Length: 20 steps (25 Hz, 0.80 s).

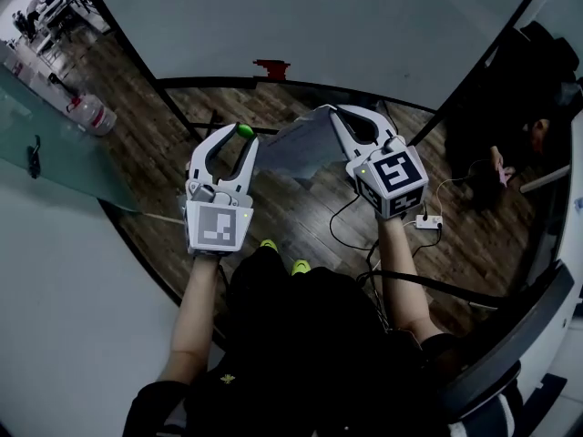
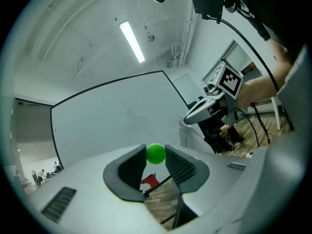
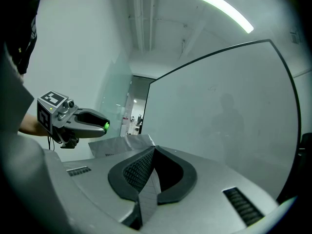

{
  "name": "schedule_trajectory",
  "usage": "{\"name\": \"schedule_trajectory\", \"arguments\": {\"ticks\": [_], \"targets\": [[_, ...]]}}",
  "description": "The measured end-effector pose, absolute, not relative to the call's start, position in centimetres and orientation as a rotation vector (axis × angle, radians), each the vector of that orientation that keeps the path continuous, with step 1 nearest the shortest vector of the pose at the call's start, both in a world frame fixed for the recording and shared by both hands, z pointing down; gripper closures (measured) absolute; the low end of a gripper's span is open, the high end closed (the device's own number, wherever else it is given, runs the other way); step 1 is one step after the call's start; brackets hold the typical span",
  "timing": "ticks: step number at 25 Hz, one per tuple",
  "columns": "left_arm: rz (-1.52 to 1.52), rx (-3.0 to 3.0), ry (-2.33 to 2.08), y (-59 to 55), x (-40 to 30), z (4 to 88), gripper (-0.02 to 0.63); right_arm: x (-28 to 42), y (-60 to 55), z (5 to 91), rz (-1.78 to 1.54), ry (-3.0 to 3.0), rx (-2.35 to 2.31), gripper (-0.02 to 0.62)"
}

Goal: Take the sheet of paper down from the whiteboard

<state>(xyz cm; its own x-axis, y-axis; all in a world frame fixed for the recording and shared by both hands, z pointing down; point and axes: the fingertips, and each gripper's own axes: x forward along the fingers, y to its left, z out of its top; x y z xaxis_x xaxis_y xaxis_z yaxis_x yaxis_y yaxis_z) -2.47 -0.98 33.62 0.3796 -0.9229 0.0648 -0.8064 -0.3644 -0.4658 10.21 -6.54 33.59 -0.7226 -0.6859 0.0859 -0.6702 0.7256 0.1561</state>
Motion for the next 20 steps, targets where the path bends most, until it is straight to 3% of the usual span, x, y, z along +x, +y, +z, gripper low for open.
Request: {"name": "schedule_trajectory", "arguments": {"ticks": [20], "targets": [[-0.397, -2.381, 1.432, -2.1, -2.1, 34.4, 0.476, 9.7, -6.9, 34.6, -0.119, -2.78, 1.118, 0.583]]}}
